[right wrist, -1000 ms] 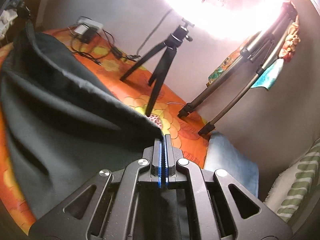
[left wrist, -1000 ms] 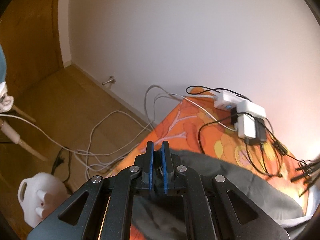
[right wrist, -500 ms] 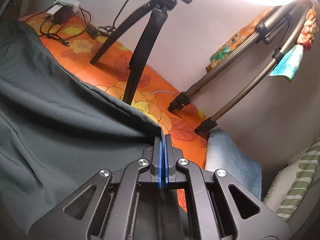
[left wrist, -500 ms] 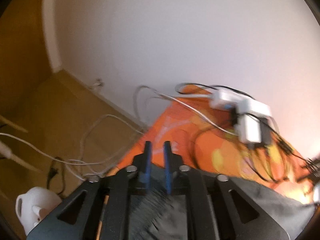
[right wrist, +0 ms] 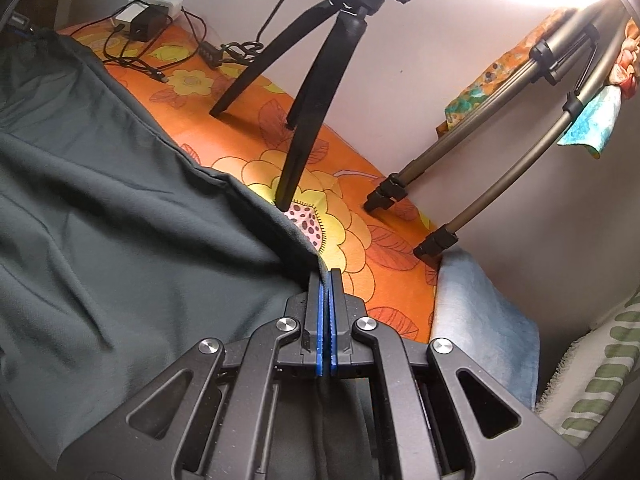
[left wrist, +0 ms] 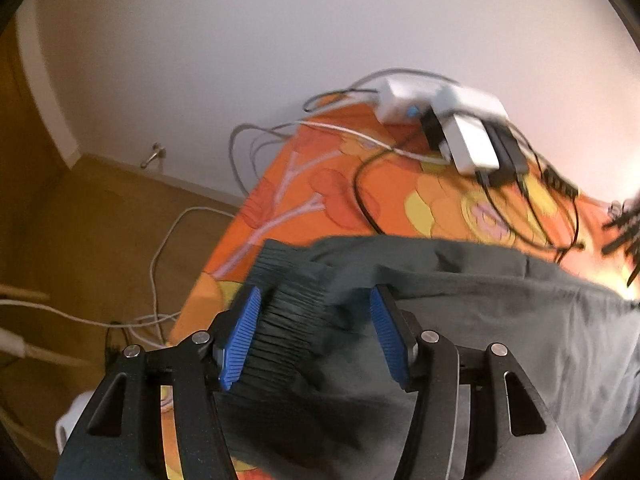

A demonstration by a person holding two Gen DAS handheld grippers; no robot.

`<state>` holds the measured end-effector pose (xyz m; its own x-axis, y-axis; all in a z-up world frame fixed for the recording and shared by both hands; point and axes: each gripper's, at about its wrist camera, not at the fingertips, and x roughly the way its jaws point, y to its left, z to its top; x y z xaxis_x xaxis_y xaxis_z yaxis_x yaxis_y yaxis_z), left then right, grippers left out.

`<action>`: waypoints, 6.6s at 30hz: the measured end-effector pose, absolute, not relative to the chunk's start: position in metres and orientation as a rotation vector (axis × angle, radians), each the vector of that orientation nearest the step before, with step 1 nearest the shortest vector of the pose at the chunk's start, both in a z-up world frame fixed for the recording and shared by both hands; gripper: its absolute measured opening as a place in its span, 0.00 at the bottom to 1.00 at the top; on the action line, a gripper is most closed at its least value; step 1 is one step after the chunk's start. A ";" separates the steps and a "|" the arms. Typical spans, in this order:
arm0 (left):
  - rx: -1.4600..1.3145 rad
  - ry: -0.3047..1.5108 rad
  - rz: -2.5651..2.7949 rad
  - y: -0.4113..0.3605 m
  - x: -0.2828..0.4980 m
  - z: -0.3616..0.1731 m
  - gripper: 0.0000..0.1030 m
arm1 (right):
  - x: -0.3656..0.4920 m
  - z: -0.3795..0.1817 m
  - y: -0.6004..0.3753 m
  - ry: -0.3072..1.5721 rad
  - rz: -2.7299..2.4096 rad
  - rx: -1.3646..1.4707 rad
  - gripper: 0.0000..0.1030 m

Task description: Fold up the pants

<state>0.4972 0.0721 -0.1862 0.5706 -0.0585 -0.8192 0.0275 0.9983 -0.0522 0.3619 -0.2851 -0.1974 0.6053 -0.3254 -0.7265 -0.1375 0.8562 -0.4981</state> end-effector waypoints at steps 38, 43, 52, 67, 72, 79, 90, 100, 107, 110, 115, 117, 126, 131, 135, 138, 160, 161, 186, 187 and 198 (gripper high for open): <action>0.088 0.850 0.177 0.080 0.502 -0.149 0.37 | 0.394 -0.190 -0.294 1.006 -0.040 -0.410 0.39; 0.097 0.786 0.147 0.079 0.472 -0.093 0.37 | 0.358 -0.141 -0.305 0.940 -0.043 -0.332 0.48; 0.183 0.615 0.049 0.035 0.387 0.054 0.37 | 0.243 -0.055 -0.344 0.824 -0.101 -0.150 0.48; 0.204 0.464 -0.126 -0.058 0.249 0.198 0.37 | 0.055 -0.014 -0.437 0.708 -0.245 0.143 0.48; 0.188 0.541 -0.295 -0.109 0.230 0.139 0.37 | 0.024 -0.028 -0.479 0.726 -0.298 0.263 0.48; 0.188 0.686 -0.498 -0.184 0.203 0.005 0.37 | 0.015 -0.054 -0.484 0.744 -0.214 0.254 0.49; 0.222 0.839 -0.676 -0.269 0.149 -0.107 0.37 | 0.027 -0.087 -0.405 0.830 0.103 -0.051 0.58; 0.267 0.876 -0.775 -0.315 0.142 -0.136 0.38 | 0.042 -0.122 -0.359 0.876 0.157 -0.354 0.64; 0.326 0.842 -0.839 -0.355 0.147 -0.131 0.38 | 0.058 -0.141 -0.355 0.883 0.187 -0.484 0.64; 0.341 0.832 -0.843 -0.363 0.150 -0.131 0.38 | 0.063 -0.146 -0.358 0.881 0.198 -0.497 0.53; 0.376 0.821 -0.831 -0.365 0.153 -0.135 0.38 | 0.074 -0.136 -0.381 0.889 0.215 -0.390 0.12; 0.399 0.813 -0.823 -0.363 0.153 -0.137 0.38 | 0.080 -0.126 -0.397 0.872 0.199 -0.305 0.10; 0.410 0.840 -0.770 -0.346 0.165 -0.149 0.38 | 0.139 -0.101 -0.504 0.862 -0.053 0.061 0.09; 0.418 0.849 -0.754 -0.343 0.168 -0.153 0.42 | 0.172 -0.131 -0.552 0.958 -0.172 0.210 0.09; 0.428 0.852 -0.745 -0.342 0.169 -0.153 0.43 | 0.182 -0.152 -0.573 0.995 -0.239 0.266 0.13; 0.436 0.842 -0.743 -0.338 0.167 -0.148 0.43 | 0.178 -0.159 -0.589 1.020 -0.322 0.281 0.25; 0.589 0.772 -0.763 -0.362 0.147 -0.163 0.59 | 0.067 -0.184 -0.579 1.074 -0.345 0.817 0.72; 0.592 0.772 -0.758 -0.362 0.147 -0.164 0.59 | 0.064 -0.188 -0.579 1.075 -0.344 0.860 0.72; 0.474 0.734 -0.817 -0.328 0.155 -0.146 0.03 | 0.097 -0.200 -0.582 0.947 -0.413 1.057 0.23; 0.471 0.722 -0.819 -0.324 0.153 -0.142 0.03 | 0.096 -0.194 -0.583 0.933 -0.410 1.044 0.21; 0.426 0.687 -0.937 -0.301 0.114 -0.115 0.03 | 0.062 -0.094 -0.559 0.790 -0.424 0.780 0.15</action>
<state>0.1144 -0.3013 -0.1146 0.4072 -0.5866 -0.7001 0.8440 0.5347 0.0429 0.0624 -0.5592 -0.0939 0.6434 -0.0577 -0.7634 0.6047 0.6498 0.4606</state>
